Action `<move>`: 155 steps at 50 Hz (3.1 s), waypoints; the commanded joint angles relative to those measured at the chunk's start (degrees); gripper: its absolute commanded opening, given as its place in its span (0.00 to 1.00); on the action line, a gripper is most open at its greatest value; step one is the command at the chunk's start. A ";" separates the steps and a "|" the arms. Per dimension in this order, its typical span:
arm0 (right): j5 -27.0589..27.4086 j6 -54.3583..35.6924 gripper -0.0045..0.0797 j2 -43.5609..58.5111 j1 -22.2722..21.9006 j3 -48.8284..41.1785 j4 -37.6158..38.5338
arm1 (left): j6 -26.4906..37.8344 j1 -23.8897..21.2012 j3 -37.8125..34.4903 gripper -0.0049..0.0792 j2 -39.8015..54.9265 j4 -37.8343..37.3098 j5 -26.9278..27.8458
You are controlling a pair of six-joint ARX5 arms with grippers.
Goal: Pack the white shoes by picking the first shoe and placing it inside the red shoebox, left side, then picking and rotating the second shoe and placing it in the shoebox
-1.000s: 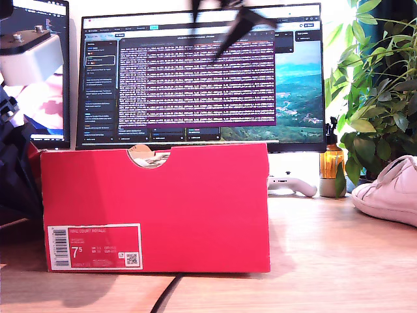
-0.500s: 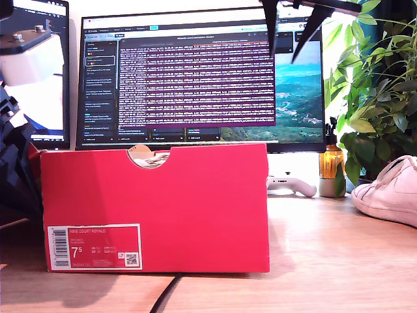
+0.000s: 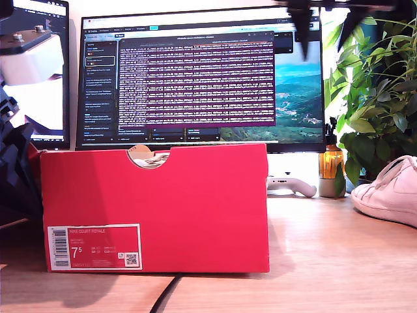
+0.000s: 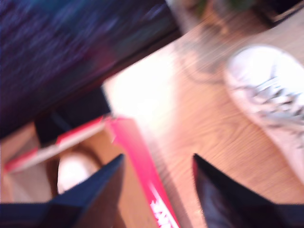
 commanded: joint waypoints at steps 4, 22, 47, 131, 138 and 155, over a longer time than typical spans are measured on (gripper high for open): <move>2.80 2.95 0.61 -4.90 -1.11 -5.79 -0.07 | -0.52 0.00 0.15 0.04 0.15 0.15 0.13; 5.75 9.90 0.86 -14.97 -4.42 -23.87 -0.07 | -0.52 0.00 0.15 0.04 0.15 0.15 0.15; -0.85 12.74 0.97 -21.90 -12.46 -43.23 -0.09 | -0.52 0.00 0.15 0.04 0.15 0.15 0.13; -3.41 39.08 0.65 -21.88 -15.87 -69.72 19.15 | -0.52 0.00 0.15 0.04 0.15 0.13 0.15; -5.20 44.89 0.07 -21.88 -15.87 -69.72 18.10 | -0.52 0.00 0.15 0.04 0.15 0.15 0.15; -5.33 46.97 0.04 -21.90 -16.35 -69.59 17.77 | -0.52 0.00 0.15 0.04 0.15 0.15 0.15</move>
